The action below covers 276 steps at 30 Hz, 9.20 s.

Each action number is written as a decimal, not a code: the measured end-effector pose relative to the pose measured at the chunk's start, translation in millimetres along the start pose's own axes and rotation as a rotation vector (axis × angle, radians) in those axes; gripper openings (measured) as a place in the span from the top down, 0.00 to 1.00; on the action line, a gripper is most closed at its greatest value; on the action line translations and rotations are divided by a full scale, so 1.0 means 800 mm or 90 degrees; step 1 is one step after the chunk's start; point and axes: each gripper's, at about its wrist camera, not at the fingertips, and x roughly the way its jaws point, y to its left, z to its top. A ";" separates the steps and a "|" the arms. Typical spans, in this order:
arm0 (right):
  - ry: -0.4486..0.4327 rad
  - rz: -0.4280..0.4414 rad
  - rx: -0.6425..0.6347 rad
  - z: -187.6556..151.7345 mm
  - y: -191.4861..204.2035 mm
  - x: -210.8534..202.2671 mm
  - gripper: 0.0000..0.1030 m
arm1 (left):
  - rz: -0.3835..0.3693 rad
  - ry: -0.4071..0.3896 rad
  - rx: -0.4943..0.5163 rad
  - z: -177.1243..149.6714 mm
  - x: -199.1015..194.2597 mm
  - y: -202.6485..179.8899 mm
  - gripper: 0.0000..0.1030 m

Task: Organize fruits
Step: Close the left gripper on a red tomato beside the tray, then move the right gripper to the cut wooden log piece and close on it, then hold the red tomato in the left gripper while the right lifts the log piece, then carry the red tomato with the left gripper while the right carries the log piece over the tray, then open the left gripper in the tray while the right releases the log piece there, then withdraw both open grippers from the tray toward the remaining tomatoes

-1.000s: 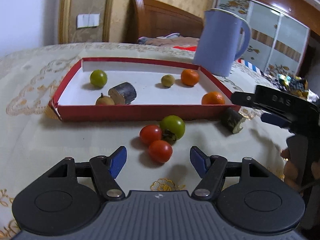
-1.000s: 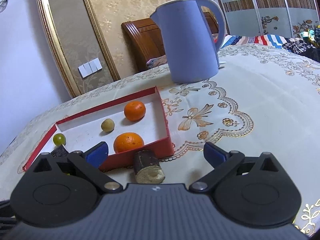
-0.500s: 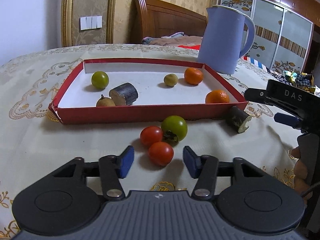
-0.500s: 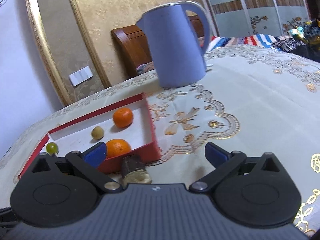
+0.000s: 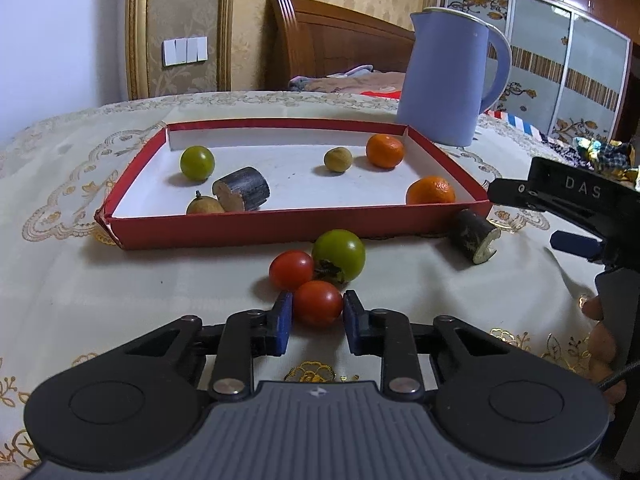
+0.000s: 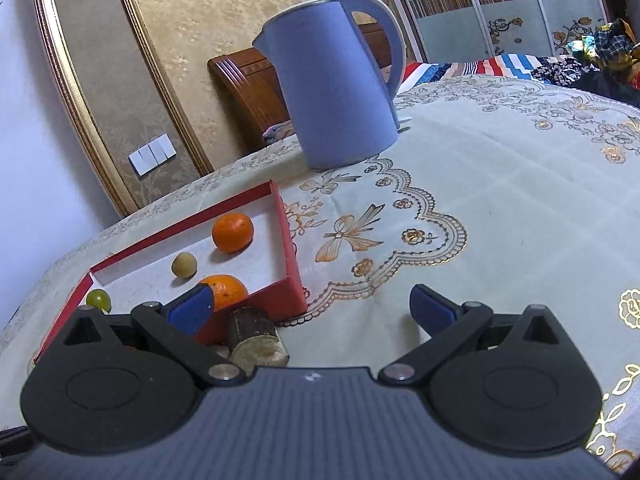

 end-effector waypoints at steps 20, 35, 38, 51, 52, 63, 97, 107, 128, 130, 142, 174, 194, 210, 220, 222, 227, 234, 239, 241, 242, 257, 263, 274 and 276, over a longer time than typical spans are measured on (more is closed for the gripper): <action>0.028 0.034 -0.104 -0.013 0.026 -0.008 0.00 | 0.034 -0.025 -0.063 0.005 -0.015 0.075 0.75; 0.102 0.022 -0.205 -0.018 0.059 0.020 0.33 | 0.031 -0.021 -0.078 0.002 -0.009 0.085 0.75; 0.106 0.015 -0.218 -0.016 0.064 0.027 0.37 | 0.028 -0.022 -0.081 0.002 -0.009 0.085 0.74; 0.094 0.020 -0.227 -0.017 0.065 0.026 0.68 | 0.031 -0.023 -0.076 0.001 -0.009 0.085 0.74; 0.091 0.020 -0.225 -0.016 0.064 0.025 0.68 | 0.032 -0.023 -0.075 0.001 -0.009 0.085 0.74; 0.058 0.024 -0.209 -0.014 0.059 0.015 0.68 | 0.035 -0.026 -0.072 0.002 -0.009 0.083 0.75; 0.053 0.036 -0.229 -0.018 0.067 0.005 0.68 | 0.102 -0.046 -0.053 0.009 -0.010 0.077 0.75; 0.056 0.065 -0.249 -0.014 0.080 -0.012 0.68 | 0.116 -0.051 -0.029 0.020 -0.018 0.068 0.75; 0.050 0.072 -0.315 0.015 0.149 0.046 0.68 | 0.101 -0.063 -0.005 0.081 0.030 0.053 0.74; 0.056 0.068 -0.320 0.015 0.153 0.056 0.68 | 0.100 -0.064 -0.006 0.086 0.036 0.055 0.74; 0.093 0.046 -0.315 0.018 0.161 0.107 0.68 | 0.132 -0.038 -0.009 0.115 0.088 0.062 0.75; 0.102 0.011 -0.292 0.026 0.164 0.154 0.70 | 0.122 -0.047 0.006 0.141 0.128 0.054 0.74; 0.106 0.016 -0.279 0.026 0.161 0.154 0.64 | 0.119 -0.062 -0.025 0.137 0.121 0.060 0.26; 0.077 -0.004 -0.259 0.030 0.156 0.148 0.35 | 0.146 -0.063 -0.016 0.134 0.121 0.063 0.24; 0.064 -0.014 -0.246 0.033 0.149 0.144 0.19 | 0.143 -0.064 -0.025 0.133 0.118 0.067 0.21; 0.057 -0.012 -0.238 0.033 0.146 0.140 0.16 | 0.140 -0.065 -0.029 0.132 0.116 0.069 0.21; 0.039 -0.008 -0.237 0.034 0.143 0.129 0.16 | 0.135 -0.068 -0.036 0.129 0.110 0.072 0.21; 0.017 0.003 -0.204 0.041 0.126 0.101 0.14 | 0.132 -0.099 -0.043 0.113 0.079 0.077 0.21; 0.010 0.027 -0.167 0.034 0.099 0.068 0.12 | 0.103 -0.124 -0.052 0.084 0.036 0.085 0.21; 0.008 0.029 -0.179 0.026 0.096 0.060 0.12 | 0.104 -0.130 -0.037 0.074 0.025 0.081 0.21; 0.007 0.028 -0.183 0.024 0.095 0.057 0.12 | 0.107 -0.136 -0.031 0.071 0.021 0.080 0.21; -0.002 0.036 -0.139 0.019 0.071 0.036 0.04 | -0.012 -0.113 0.028 0.042 -0.005 0.063 0.21; -0.005 0.033 -0.144 0.018 0.072 0.035 0.04 | -0.036 -0.102 0.087 0.036 -0.003 0.046 0.21; -0.004 0.035 -0.145 0.018 0.074 0.035 0.04 | -0.097 -0.100 0.145 0.022 -0.015 0.046 0.22; -0.004 0.034 -0.143 0.018 0.073 0.035 0.04 | -0.096 -0.078 0.173 0.019 -0.008 0.037 0.22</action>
